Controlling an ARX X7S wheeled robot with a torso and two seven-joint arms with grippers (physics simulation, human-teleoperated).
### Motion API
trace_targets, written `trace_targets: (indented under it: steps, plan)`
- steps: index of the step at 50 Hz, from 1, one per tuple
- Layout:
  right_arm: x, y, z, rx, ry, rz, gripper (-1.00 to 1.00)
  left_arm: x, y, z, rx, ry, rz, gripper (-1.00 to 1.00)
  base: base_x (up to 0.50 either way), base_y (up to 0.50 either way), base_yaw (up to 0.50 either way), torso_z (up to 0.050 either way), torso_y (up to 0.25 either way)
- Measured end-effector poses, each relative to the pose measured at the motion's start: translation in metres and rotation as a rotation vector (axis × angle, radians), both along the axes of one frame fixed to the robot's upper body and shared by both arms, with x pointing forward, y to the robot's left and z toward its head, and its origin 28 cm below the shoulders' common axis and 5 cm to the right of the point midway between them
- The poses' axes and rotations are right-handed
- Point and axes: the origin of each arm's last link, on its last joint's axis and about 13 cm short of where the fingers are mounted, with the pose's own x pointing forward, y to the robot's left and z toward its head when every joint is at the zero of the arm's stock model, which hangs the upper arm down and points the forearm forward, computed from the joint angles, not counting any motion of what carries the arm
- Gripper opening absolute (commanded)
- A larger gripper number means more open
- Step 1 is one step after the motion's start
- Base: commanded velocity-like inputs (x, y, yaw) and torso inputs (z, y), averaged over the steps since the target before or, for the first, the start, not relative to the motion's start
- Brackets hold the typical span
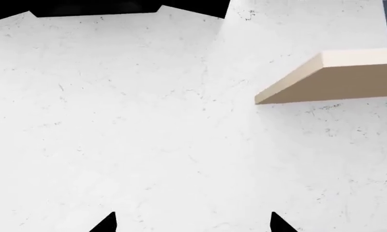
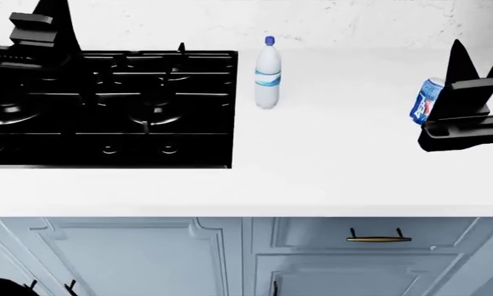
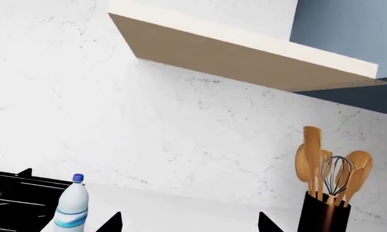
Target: Move the drinks to the dining counter.
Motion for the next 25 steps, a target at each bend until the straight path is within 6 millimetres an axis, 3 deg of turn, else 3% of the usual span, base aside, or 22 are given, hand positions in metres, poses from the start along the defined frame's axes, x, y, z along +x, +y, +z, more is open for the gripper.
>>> trace_targets:
  steps: [25]
  plan:
    - [-0.014,0.000,0.005,-0.037,0.002,0.010,1.00,-0.006,0.002,0.005,0.021,-0.018,0.007,1.00,0.00,-0.09,0.00,0.000,0.000]
